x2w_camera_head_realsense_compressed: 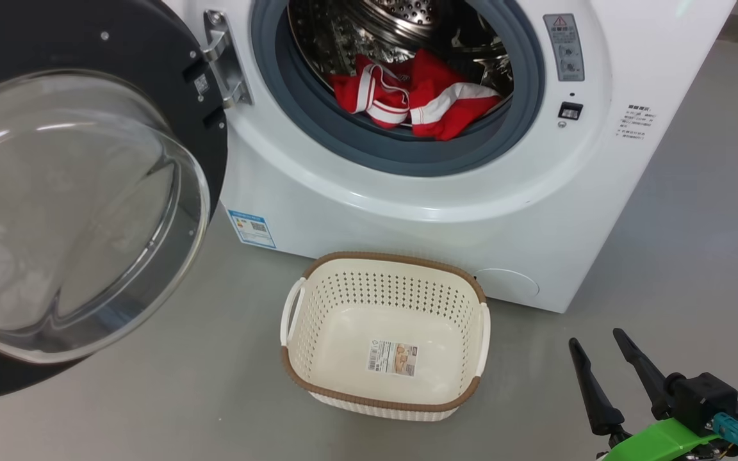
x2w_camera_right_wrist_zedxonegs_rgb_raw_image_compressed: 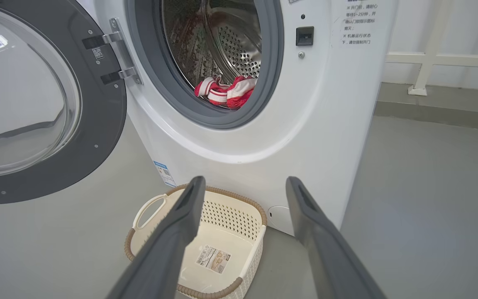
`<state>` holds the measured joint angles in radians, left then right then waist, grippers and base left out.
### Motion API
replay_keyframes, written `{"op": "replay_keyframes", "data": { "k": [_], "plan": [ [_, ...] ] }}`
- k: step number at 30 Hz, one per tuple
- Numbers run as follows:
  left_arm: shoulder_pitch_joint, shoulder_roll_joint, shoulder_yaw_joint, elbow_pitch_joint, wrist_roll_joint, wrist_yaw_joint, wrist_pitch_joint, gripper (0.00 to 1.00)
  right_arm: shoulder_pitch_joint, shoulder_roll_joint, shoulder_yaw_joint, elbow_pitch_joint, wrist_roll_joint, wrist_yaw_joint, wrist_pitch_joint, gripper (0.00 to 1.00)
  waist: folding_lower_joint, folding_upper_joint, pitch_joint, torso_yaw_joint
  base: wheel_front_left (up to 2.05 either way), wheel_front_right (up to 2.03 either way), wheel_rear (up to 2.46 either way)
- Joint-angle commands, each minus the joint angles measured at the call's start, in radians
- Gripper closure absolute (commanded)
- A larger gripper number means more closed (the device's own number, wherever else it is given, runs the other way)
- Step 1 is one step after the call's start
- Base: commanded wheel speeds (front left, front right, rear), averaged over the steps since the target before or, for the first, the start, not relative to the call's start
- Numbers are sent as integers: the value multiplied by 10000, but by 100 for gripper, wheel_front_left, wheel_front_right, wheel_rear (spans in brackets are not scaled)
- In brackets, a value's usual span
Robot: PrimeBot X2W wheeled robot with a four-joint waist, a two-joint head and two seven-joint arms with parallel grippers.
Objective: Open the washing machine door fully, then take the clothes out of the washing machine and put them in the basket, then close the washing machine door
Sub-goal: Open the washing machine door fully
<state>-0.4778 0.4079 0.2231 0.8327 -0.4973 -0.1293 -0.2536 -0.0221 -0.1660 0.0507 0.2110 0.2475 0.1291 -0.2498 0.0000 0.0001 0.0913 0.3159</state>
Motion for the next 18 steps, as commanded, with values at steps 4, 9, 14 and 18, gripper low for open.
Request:
{"op": "replay_keyframes", "data": {
  "k": [4,9,14,18],
  "plan": [
    [395,454,-15,-830,-348,-13,-82,100,-61,-59,238,-198,17,16,-120,0,0,-1,-197,16,0,0,0],
    [1191,112,-120,-1628,-464,-13,-82,56,41,-33,167,-237,85,16,-120,0,0,-1,-313,64,0,0,0],
    [2013,-304,-75,-2628,-380,-13,-82,0,172,-3,86,-282,136,16,-120,0,0,-1,-421,79,0,0,0],
    [2732,-634,-199,-3695,-307,-13,-82,0,225,-16,9,-320,170,16,-120,0,0,-1,-479,-23,0,0,0]
  ]
}}
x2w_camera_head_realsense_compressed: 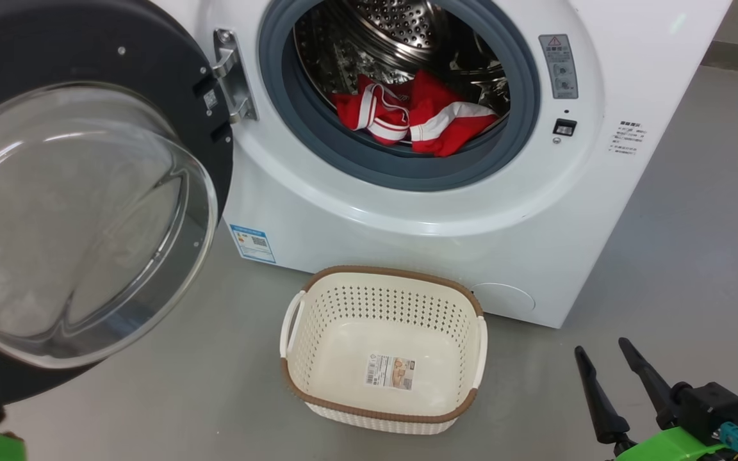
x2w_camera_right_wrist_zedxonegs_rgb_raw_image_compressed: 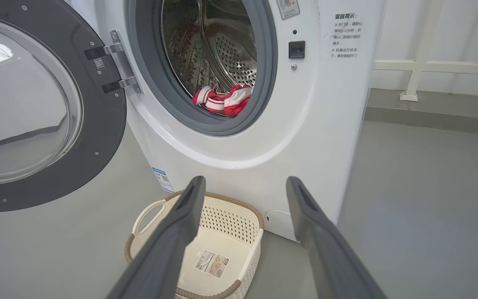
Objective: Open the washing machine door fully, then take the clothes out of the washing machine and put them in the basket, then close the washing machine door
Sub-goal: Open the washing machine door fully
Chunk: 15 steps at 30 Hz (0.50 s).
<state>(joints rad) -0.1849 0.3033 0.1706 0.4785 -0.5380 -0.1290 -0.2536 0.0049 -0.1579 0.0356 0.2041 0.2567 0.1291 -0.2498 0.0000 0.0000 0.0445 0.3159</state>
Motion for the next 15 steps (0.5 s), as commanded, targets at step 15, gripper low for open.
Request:
{"op": "replay_keyframes", "data": {
  "k": [15],
  "plan": [
    [1515,180,-1683,-2923,-409,-17,-82,0,-1,-30,-205,-458,75,16,-120,0,0,0,42,-1121,0,0,0]
  ]
}}
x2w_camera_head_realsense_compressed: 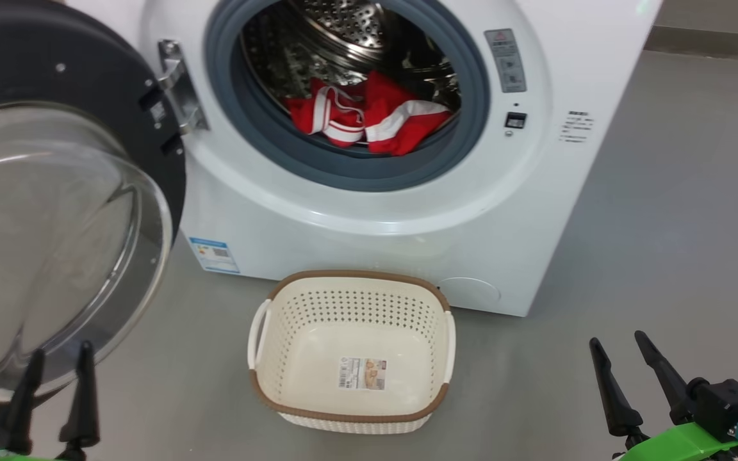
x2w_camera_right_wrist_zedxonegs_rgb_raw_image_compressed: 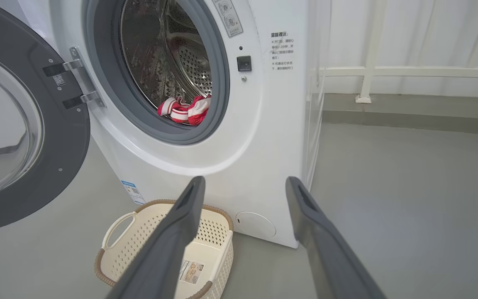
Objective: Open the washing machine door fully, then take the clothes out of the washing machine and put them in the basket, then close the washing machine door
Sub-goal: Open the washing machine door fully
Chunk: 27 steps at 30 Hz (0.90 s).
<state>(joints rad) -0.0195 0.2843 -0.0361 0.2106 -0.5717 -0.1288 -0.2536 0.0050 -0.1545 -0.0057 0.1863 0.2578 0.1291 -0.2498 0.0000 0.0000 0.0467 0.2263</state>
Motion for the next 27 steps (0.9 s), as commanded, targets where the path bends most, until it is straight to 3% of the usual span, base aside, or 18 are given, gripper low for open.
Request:
{"op": "replay_keyframes", "data": {
  "k": [1,7,16,27],
  "plan": [
    [-83,415,227,-346,-130,-19,-82,0,6,-45,192,-287,64,16,-120,0,0,0,18,-345,0,0,0],
    [183,645,-525,-687,-349,-19,-82,0,4,13,131,-347,56,16,-120,0,0,0,70,-1150,0,0,0],
    [250,537,-940,-888,-372,-19,-82,0,81,4,2,-467,10,16,-120,0,0,0,153,-2210,0,0,0],
    [267,429,-1001,-925,-321,-19,-82,0,197,2,-72,-506,42,16,-120,0,0,0,66,-2612,0,0,0]
  ]
}}
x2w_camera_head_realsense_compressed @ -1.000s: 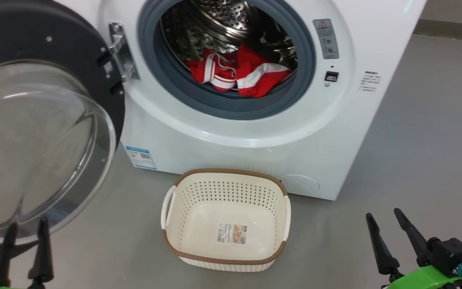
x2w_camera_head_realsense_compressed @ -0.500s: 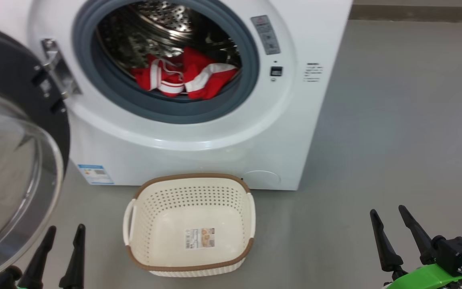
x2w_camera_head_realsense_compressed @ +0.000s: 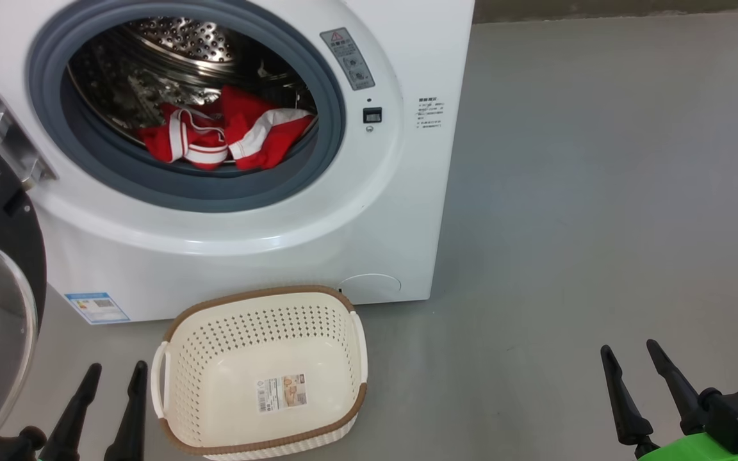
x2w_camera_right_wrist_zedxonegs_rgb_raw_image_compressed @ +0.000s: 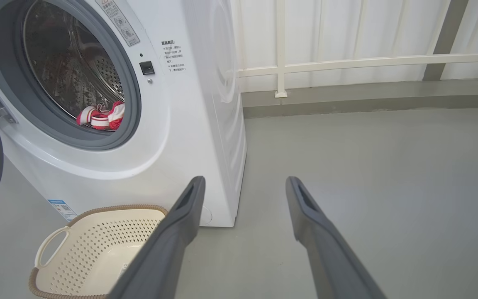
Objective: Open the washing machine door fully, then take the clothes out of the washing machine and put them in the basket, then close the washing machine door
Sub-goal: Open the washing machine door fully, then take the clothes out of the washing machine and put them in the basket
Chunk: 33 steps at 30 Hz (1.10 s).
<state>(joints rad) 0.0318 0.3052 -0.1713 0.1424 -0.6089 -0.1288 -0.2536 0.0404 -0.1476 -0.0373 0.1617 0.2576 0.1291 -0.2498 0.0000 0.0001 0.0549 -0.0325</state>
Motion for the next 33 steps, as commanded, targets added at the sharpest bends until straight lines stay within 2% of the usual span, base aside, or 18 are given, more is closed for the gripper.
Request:
{"op": "replay_keyframes", "data": {
  "k": [1,33],
  "plan": [
    [-242,218,345,-244,52,-19,-82,0,-162,-70,245,-264,46,16,-120,0,0,-1,-19,-28,0,0,0],
    [-384,204,258,-70,41,-19,-82,0,-273,-124,355,-255,-3,16,-120,0,0,-1,34,191,0,0,0]
  ]
}}
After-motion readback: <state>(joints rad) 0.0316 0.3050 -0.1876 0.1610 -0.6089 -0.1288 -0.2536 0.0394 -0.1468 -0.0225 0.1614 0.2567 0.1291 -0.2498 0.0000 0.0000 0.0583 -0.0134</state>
